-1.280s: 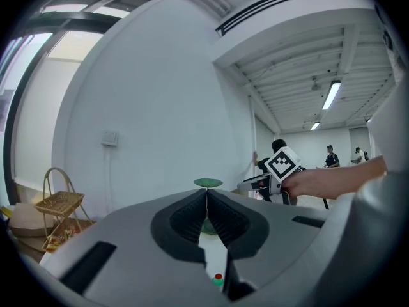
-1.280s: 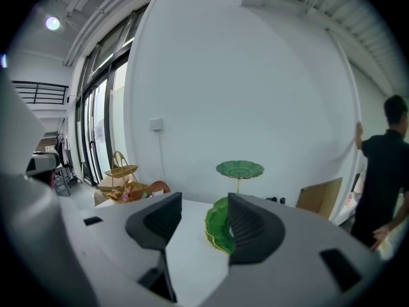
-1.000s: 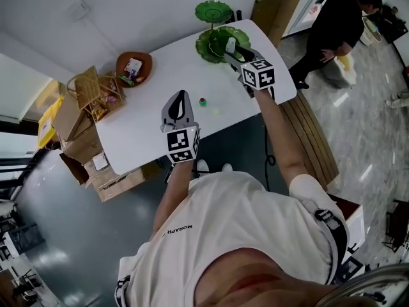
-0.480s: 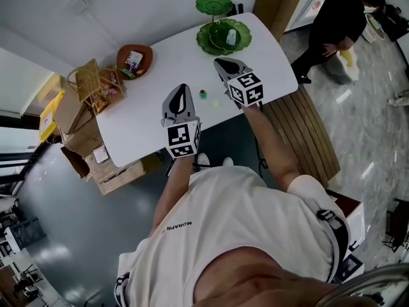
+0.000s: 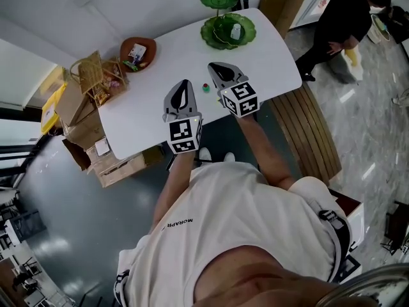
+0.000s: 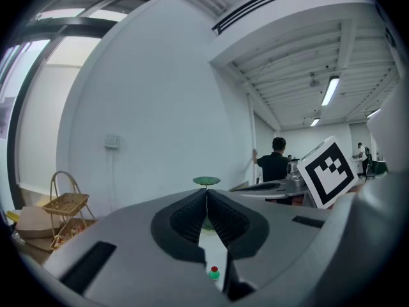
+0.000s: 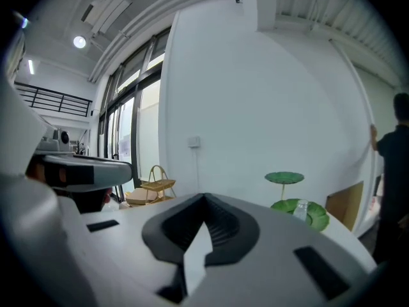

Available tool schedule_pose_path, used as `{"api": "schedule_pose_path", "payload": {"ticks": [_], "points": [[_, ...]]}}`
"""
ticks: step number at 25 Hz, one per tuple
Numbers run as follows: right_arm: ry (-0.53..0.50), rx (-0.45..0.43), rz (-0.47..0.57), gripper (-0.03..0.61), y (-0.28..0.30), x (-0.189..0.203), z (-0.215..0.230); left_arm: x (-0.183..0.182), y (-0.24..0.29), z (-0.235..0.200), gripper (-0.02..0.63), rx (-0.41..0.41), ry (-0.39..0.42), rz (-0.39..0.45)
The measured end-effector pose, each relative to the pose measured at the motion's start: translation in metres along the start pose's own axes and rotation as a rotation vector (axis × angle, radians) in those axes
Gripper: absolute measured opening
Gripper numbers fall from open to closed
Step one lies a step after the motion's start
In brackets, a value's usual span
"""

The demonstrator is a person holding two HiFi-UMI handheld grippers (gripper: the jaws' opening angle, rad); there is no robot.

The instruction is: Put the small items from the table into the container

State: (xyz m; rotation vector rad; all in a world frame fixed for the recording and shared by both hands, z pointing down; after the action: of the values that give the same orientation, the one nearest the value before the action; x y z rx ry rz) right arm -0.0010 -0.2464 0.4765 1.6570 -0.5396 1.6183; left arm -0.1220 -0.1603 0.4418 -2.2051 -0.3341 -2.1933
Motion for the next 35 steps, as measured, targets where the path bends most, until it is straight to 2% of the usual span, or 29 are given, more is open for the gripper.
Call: {"api": "schedule_pose_path", "payload": {"ticks": [14,25,33,35], "points": [[0.022,-0.004,-0.022,0.013,-0.002,0.023,-0.017,0.009,-0.002,-0.004,0.006,-0.002,-0.026,-0.014],[-0.014,-0.020,-0.151,0.014,0.020,0.068,-0.010,0.018,0.003,-0.012,0.006,-0.014,-0.034,-0.030],[-0.062,-0.074,-0.330,0.015,0.044,0.126,0.000,0.026,0.006,-0.017,0.006,-0.024,-0.037,-0.051],[-0.083,-0.092,-0.376,0.062,0.050,0.141,0.001,0.028,0.006,-0.018,0.006,-0.026,-0.041,-0.055]]}}
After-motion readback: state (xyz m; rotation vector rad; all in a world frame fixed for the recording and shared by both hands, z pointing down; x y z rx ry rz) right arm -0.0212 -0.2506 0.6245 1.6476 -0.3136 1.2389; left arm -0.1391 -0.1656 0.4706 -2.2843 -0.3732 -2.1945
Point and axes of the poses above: the fingertips, and each gripper's own axes: y forward along the fingers, z to its right, x out of its underside, the point moved 6 cm from there along -y, backward along the fingers, and after that the axes turned 1 degree about -x, right-handed, at the moved point
